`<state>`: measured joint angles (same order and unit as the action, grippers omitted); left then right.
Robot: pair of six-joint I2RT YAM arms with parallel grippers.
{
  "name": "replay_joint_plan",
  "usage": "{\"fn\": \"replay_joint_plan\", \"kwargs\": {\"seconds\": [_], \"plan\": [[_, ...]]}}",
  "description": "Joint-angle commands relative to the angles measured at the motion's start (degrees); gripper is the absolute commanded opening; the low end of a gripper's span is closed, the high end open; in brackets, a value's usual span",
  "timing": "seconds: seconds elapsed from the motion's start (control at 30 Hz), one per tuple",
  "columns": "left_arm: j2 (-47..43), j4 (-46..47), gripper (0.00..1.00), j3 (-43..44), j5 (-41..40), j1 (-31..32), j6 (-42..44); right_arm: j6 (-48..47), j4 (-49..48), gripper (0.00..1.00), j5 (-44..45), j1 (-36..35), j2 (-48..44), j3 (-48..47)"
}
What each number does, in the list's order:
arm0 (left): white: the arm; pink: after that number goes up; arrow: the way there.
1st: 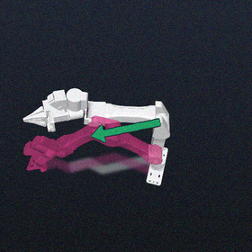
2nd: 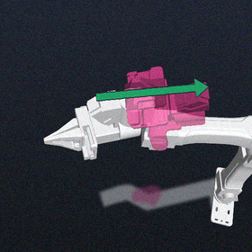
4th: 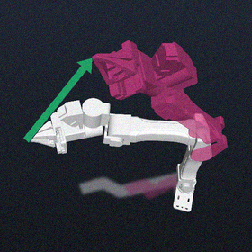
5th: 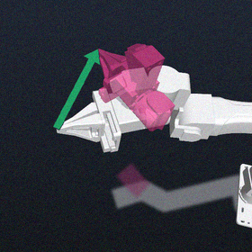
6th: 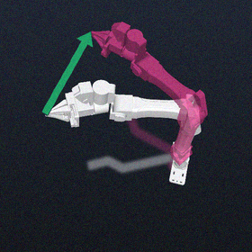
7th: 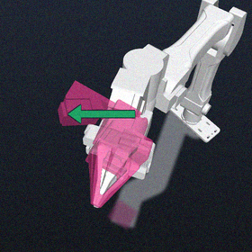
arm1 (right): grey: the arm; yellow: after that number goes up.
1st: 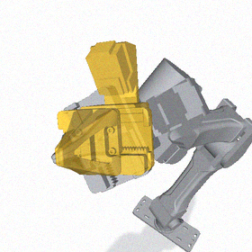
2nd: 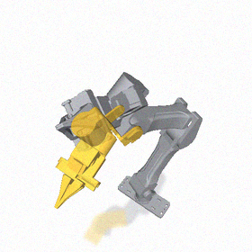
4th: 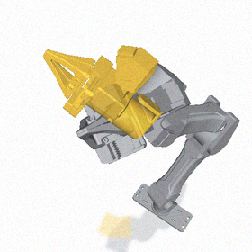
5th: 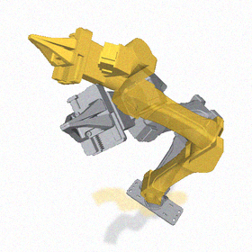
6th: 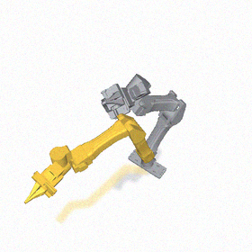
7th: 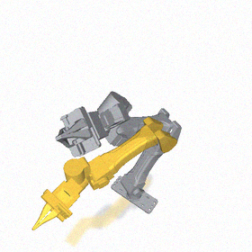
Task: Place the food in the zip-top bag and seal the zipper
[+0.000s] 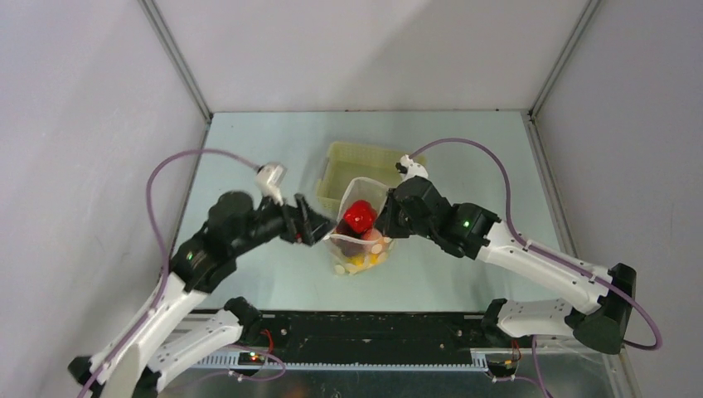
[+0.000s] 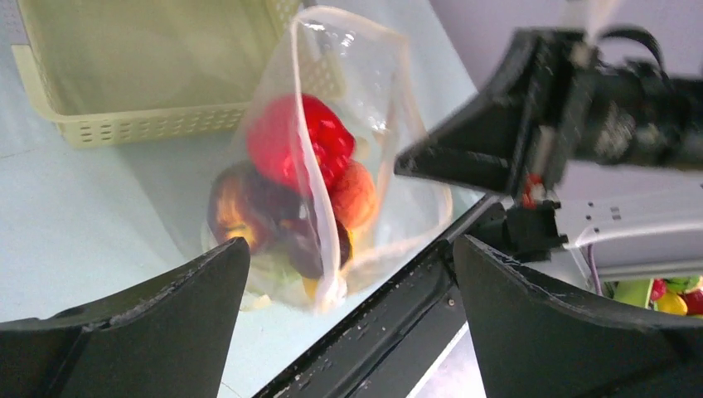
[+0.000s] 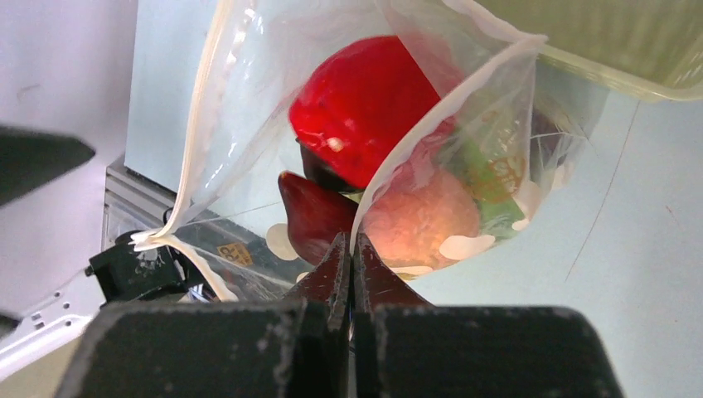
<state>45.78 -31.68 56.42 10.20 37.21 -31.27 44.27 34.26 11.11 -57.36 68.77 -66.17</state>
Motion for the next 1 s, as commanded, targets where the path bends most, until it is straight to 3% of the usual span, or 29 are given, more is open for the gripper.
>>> {"fn": "replay_joint_plan", "kwargs": {"seconds": [0.0,0.13,0.27,0.53,0.8,0.97], "plan": [[-11.8,4.6,1.0,-9.5,-1.7,1.7,0.5,2.0,-1.7,0.0,-0.5,2.1,-1.2,0.1],[-16.5,13.6,1.0,-19.7,0.0,4.2,-1.4,1.6,-0.7,0.0,-3.0,5.3,-2.0,0.0],[-17.8,28.6,1.0,-27.9,-1.6,8.1,0.2,1.0,1.1,0.0,-4.4,8.0,-3.2,0.0],[-14.6,42.8,1.0,-32.8,-3.2,8.7,9.0,0.2,1.6,0.0,-10.2,12.3,-4.2,1.1],[-9.5,47.1,1.0,-34.1,-1.8,8.7,15.0,0.0,1.0,0.0,-13.8,13.8,-3.7,1.5],[-7.9,48.1,0.98,-34.7,4.3,8.7,19.1,0.3,-1.1,0.0,-14.6,14.0,-2.6,1.5]]}}
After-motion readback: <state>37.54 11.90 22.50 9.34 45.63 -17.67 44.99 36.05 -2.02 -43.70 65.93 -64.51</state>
